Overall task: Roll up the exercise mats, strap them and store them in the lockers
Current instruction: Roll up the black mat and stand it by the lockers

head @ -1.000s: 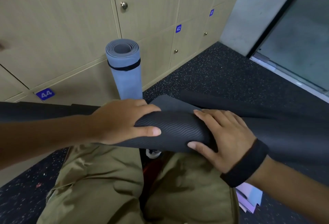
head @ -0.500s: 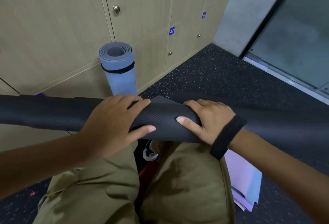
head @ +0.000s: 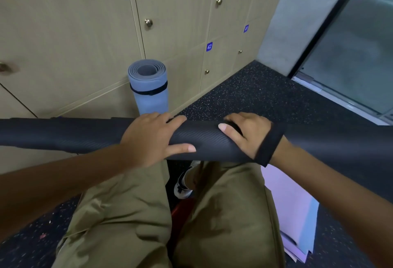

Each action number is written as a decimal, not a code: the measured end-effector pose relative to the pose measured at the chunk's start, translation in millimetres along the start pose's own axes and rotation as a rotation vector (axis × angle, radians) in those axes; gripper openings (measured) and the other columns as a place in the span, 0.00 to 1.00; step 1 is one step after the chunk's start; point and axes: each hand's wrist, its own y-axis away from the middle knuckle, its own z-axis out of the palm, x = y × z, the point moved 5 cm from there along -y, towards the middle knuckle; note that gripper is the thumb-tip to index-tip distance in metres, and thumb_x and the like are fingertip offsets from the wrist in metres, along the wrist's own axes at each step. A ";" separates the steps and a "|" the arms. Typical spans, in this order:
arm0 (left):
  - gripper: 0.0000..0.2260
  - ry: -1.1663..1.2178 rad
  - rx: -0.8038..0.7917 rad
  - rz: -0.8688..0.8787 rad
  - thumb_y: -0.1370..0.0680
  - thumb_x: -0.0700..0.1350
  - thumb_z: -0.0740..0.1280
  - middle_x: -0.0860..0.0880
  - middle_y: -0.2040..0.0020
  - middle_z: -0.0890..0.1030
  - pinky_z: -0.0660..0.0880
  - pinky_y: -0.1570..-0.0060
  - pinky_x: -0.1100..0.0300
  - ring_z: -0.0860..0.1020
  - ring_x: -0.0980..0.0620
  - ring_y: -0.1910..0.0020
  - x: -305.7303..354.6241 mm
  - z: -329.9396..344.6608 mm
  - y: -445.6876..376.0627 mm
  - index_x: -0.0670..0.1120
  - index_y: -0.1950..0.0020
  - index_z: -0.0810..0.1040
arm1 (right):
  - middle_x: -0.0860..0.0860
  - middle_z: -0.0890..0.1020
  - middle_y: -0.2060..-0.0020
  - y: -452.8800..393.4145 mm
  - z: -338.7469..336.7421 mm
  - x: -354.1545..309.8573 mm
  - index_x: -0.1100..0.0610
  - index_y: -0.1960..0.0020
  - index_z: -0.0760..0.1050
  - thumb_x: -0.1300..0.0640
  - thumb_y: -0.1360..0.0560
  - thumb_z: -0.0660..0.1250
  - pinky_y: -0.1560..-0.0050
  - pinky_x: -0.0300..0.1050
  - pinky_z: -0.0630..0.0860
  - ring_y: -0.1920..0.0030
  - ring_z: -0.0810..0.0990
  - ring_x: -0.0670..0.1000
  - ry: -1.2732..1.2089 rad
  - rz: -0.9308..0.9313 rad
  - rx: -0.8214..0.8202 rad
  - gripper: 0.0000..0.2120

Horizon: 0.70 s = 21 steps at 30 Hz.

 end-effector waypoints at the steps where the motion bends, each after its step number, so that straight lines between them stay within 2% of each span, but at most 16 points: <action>1: 0.42 0.034 -0.054 -0.027 0.27 0.80 0.45 0.51 0.45 0.81 0.75 0.53 0.53 0.80 0.47 0.49 -4.0 0.5 -5.3 0.54 0.28 0.73 | 0.51 0.81 0.40 3.8 0.4 -0.7 0.50 0.32 0.75 0.28 0.24 0.40 0.40 0.56 0.74 0.39 0.79 0.57 0.056 -0.023 0.056 0.39; 3: 0.39 0.109 -0.158 -0.059 0.30 0.81 0.44 0.56 0.48 0.79 0.72 0.52 0.54 0.78 0.51 0.47 -11.1 1.3 -15.4 0.59 0.32 0.71 | 0.52 0.80 0.37 12.0 4.8 1.1 0.51 0.28 0.73 0.29 0.22 0.42 0.37 0.57 0.73 0.37 0.78 0.59 0.147 -0.045 0.108 0.38; 5: 0.30 0.209 -0.237 -0.074 0.31 0.82 0.44 0.60 0.55 0.77 0.72 0.52 0.55 0.78 0.54 0.51 -16.9 1.9 -24.3 0.65 0.44 0.70 | 0.52 0.79 0.34 17.9 10.9 6.0 0.52 0.26 0.71 0.28 0.22 0.43 0.35 0.60 0.71 0.36 0.77 0.59 0.205 -0.040 0.131 0.39; 7: 0.25 0.298 -0.311 -0.094 0.31 0.83 0.45 0.59 0.58 0.77 0.75 0.49 0.52 0.78 0.55 0.54 -21.9 5.6 -31.9 0.68 0.54 0.68 | 0.54 0.79 0.34 19.1 17.2 10.8 0.52 0.25 0.70 0.27 0.22 0.43 0.33 0.61 0.70 0.36 0.77 0.60 0.216 -0.033 0.171 0.40; 8: 0.23 0.321 -0.345 -0.102 0.31 0.84 0.46 0.58 0.58 0.79 0.76 0.47 0.50 0.78 0.55 0.55 -23.7 8.2 -35.1 0.70 0.55 0.68 | 0.54 0.79 0.36 17.8 20.4 12.6 0.53 0.25 0.70 0.27 0.21 0.43 0.34 0.61 0.70 0.37 0.77 0.60 0.216 -0.035 0.195 0.40; 10: 0.26 0.338 -0.408 -0.125 0.33 0.85 0.45 0.57 0.54 0.81 0.76 0.43 0.48 0.79 0.54 0.52 -27.6 12.9 -41.4 0.72 0.52 0.70 | 0.54 0.81 0.39 12.6 25.1 15.4 0.53 0.28 0.73 0.27 0.21 0.43 0.38 0.59 0.70 0.41 0.79 0.61 0.218 -0.032 0.241 0.40; 14: 0.39 0.297 -0.444 -0.161 0.33 0.85 0.43 0.54 0.47 0.82 0.76 0.41 0.47 0.79 0.51 0.48 -31.5 16.1 -49.1 0.63 0.38 0.74 | 0.54 0.83 0.45 -1.2 24.7 17.5 0.52 0.34 0.76 0.26 0.22 0.41 0.44 0.57 0.72 0.46 0.80 0.60 0.222 -0.009 0.271 0.40; 18: 0.40 0.180 -0.211 -0.073 0.26 0.79 0.43 0.50 0.39 0.79 0.75 0.44 0.48 0.78 0.48 0.44 -24.9 6.4 -47.8 0.55 0.29 0.73 | 0.53 0.83 0.46 -16.3 21.5 20.8 0.51 0.35 0.76 0.24 0.24 0.36 0.45 0.56 0.74 0.46 0.81 0.59 0.201 -0.006 0.192 0.43; 21: 0.43 0.007 -0.069 0.040 0.27 0.79 0.49 0.47 0.43 0.79 0.72 0.51 0.51 0.78 0.45 0.49 -17.2 4.4 -41.0 0.50 0.26 0.71 | 0.51 0.83 0.47 -32.3 16.7 24.9 0.48 0.38 0.74 0.23 0.26 0.37 0.49 0.52 0.72 0.47 0.81 0.56 0.137 0.006 0.080 0.41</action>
